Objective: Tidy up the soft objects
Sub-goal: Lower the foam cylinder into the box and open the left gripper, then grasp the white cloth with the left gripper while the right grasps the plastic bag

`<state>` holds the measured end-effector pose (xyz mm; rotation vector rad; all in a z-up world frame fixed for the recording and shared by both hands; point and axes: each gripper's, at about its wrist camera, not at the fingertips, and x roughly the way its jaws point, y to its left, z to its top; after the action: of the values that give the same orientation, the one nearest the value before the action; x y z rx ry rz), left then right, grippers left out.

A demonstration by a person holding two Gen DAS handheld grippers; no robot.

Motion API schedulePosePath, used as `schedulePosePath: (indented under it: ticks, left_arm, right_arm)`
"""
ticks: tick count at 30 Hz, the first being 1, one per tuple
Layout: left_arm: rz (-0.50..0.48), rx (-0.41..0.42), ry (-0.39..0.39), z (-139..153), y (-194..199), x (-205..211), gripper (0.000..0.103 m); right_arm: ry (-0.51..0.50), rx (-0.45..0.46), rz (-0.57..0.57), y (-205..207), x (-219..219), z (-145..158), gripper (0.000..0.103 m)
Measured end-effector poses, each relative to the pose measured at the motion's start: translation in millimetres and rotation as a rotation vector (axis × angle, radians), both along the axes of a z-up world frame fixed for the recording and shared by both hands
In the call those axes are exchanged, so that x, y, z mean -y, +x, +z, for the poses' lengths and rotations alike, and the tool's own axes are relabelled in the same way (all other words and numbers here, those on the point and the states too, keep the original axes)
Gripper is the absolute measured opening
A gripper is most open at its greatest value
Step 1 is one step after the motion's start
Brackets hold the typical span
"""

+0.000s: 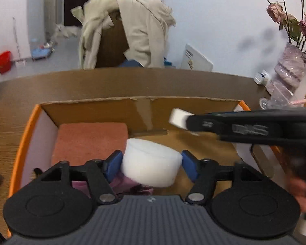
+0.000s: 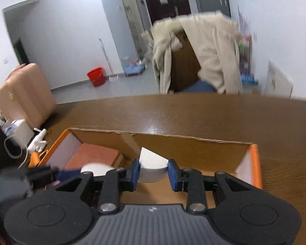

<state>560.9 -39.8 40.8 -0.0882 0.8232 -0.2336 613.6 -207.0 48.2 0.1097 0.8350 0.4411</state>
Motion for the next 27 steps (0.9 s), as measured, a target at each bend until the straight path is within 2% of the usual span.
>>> schedulePosePath:
  ticks: [1,3,4,7,11,15,19,24,27]
  left_arm:
    - [-0.006,0.013,-0.009,2,-2,-2,0.084]
    - [-0.027,0.072,-0.002,9,-10,-4,0.091]
    - [-0.035,0.087,0.003,13,-11,-6,0.093]
    - [-0.051,0.109,0.004,28,-24,-13,0.094]
    - [-0.024,0.162,0.002,54,-60,-30,0.095]
    - [0.014,0.222,0.042,73,-118,-47,0.097]
    - [0.053,0.308,0.088,83,-187,-56,0.100]
    - [0.112,0.392,0.081,79,-274,-64,0.102]
    - [0.139,0.422,0.106,64,-314,-61,0.103]
  right_arm:
    - [-0.007,-0.004,0.002,4,-5,-4,0.036]
    - [-0.008,0.009,0.017,7,-11,-7,0.044]
    - [-0.006,0.012,0.022,7,-13,-7,0.052]
    - [0.008,0.044,0.020,0,-9,2,0.055]
    - [0.029,0.112,0.016,-37,12,31,0.056]
    - [0.032,0.191,0.042,-100,36,58,0.062]
    - [0.048,0.258,0.090,-180,55,71,0.067]
    - [0.043,0.326,0.152,-280,61,64,0.070]
    - [0.005,0.405,0.125,-328,60,50,0.077]
